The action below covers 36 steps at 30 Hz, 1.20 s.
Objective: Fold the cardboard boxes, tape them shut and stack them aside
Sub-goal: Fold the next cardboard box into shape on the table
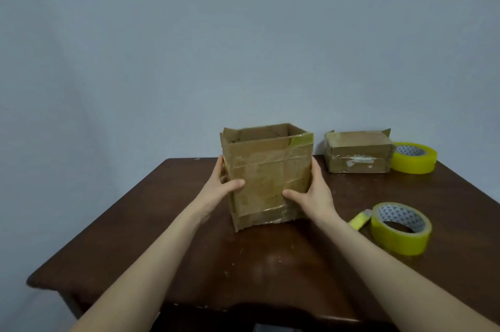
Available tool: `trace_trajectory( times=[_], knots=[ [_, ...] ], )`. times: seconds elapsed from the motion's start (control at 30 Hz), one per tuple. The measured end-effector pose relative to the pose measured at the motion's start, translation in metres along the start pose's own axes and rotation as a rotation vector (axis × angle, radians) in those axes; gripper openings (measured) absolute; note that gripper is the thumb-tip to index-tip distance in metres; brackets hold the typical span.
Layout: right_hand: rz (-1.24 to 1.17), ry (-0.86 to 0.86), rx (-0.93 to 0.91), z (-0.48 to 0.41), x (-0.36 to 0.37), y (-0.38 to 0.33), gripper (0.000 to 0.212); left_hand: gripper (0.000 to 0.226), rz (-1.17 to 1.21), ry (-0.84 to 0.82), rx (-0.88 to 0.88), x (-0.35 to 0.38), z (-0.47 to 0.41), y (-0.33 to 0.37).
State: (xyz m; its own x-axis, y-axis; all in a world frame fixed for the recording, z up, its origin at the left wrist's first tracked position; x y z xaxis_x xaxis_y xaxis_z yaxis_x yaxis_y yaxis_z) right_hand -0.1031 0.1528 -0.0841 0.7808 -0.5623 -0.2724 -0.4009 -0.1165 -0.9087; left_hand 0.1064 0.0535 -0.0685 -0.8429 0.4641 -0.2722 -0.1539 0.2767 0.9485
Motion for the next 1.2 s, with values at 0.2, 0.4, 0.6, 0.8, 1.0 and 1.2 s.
trace_trajectory(
  times=[0.2,0.4,0.6,0.8,1.0,1.2],
  knots=[
    [0.088,-0.051,-0.12,0.008,0.003,-0.011,0.1,0.101,0.062,0.074,0.075,-0.007,0.015,0.006],
    [-0.065,-0.236,-0.195,-0.02,-0.008,-0.046,0.096,0.095,0.07,0.144,0.222,-0.019,0.018,0.029],
    [0.016,-0.357,-0.167,-0.02,0.006,-0.042,0.06,0.079,0.037,0.12,0.229,-0.011,0.017,0.037],
    [-0.026,-0.413,-0.184,-0.013,0.003,-0.057,0.016,0.069,0.092,0.085,0.229,-0.009,0.015,0.044],
    [0.083,-0.37,-0.205,-0.015,0.001,-0.055,0.03,0.067,0.114,0.187,0.235,-0.017,0.014,0.038],
    [0.115,-0.422,-0.161,-0.02,0.006,-0.057,0.043,0.034,0.067,0.259,0.208,-0.025,0.013,0.027]
  ],
)
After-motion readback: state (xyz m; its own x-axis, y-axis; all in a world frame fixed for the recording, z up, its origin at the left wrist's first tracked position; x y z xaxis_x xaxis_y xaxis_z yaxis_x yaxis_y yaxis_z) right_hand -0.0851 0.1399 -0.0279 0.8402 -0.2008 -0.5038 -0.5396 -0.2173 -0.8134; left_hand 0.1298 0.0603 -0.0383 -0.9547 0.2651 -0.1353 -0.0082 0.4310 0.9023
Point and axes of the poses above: each hand's wrist, its own z-axis away from the middle knuckle, its own x-axis out of the palm, y = z × x, the point moved 9 cm from there along -z, towards the middle knuckle, and after that the axes turned 3 degrees about -z, right-handed, at the moved point
